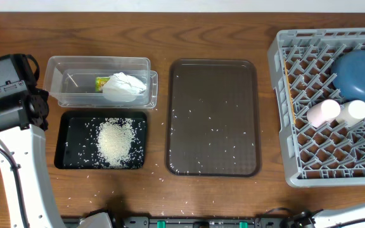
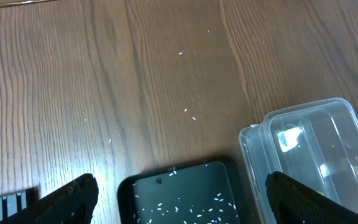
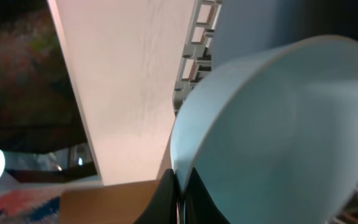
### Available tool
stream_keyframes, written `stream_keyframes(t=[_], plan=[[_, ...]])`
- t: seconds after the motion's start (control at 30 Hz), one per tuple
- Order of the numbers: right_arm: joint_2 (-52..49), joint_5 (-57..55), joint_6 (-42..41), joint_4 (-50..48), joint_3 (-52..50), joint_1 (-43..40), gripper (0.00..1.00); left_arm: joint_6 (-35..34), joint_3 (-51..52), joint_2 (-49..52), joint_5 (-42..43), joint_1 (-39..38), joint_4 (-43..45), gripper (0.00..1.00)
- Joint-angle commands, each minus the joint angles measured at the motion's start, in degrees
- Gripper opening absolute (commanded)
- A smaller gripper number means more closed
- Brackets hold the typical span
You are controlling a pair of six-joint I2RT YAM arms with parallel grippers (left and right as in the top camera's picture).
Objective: Sort waste into correct bins and load items into the dishwasher rack
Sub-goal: 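Lower the bowl into the rack's right side and release it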
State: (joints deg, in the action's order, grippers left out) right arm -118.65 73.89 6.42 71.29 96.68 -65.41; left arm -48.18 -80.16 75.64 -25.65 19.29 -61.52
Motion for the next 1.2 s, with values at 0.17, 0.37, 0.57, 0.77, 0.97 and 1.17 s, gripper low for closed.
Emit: stream_keyframes(t=[0.17, 0.37, 0.57, 0.77, 0.97, 1.17], plan=[[-0.3, -13.7, -5.4, 3.2, -0.2, -4.5, 0.06, -0.1, -0.2, 0.1, -0.5, 0.2, -0.2, 0.89], [2.5, -18.0, -8.0, 4.3, -0.2, -5.6, 0.15, -0.1, -0.2, 0.1, -0.5, 0.2, -0.2, 0.89], [8.7, -17.9, -11.8, 5.5, -0.2, -5.5, 0.16, -0.1, -0.2, 0.1, -0.5, 0.2, -0.2, 0.89], [19.6, -18.3, -12.4, 5.7, -0.2, -4.5, 0.13, -0.1, -0.2, 0.1, -0.5, 0.2, -0.2, 0.89], [27.3, -37.8, -23.3, -1.3, -0.2, 1.1, 0.1, -0.1, -0.2, 0.1, -0.5, 0.2, -0.2, 0.89], [25.5, -69.2, -35.7, -9.0, -0.3, 10.3, 0.01, -0.1, -0.2, 0.1, -0.5, 0.2, -0.2, 0.89]])
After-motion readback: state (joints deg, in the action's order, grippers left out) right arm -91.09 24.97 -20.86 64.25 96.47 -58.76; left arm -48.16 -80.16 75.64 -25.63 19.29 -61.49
